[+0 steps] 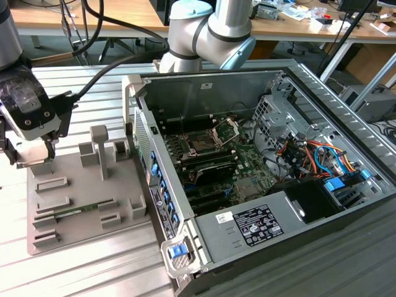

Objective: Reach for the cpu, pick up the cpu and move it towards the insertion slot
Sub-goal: 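Pick up the cpu and move it towards the insertion slot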

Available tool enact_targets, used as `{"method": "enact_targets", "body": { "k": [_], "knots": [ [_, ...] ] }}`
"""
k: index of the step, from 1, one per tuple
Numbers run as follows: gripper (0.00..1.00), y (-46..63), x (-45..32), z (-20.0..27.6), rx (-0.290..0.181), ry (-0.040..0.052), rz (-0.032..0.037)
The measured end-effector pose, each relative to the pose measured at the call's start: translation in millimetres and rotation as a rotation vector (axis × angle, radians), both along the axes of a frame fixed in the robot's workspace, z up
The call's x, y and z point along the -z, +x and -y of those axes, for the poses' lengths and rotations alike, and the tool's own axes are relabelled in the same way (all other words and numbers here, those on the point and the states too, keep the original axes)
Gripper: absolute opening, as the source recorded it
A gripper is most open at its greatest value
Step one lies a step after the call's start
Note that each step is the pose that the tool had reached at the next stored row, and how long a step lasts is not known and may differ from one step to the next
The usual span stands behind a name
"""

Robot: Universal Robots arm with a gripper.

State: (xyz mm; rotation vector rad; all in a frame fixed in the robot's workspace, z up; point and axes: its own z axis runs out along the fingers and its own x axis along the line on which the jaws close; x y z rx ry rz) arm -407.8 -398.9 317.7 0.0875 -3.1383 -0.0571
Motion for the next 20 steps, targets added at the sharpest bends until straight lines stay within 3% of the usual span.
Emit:
{"method": "enact_targets", "body": {
  "k": [20],
  "knots": [
    [0.55,0.0,-4.9,0.0,0.0,0.0,0.0]
  ]
}}
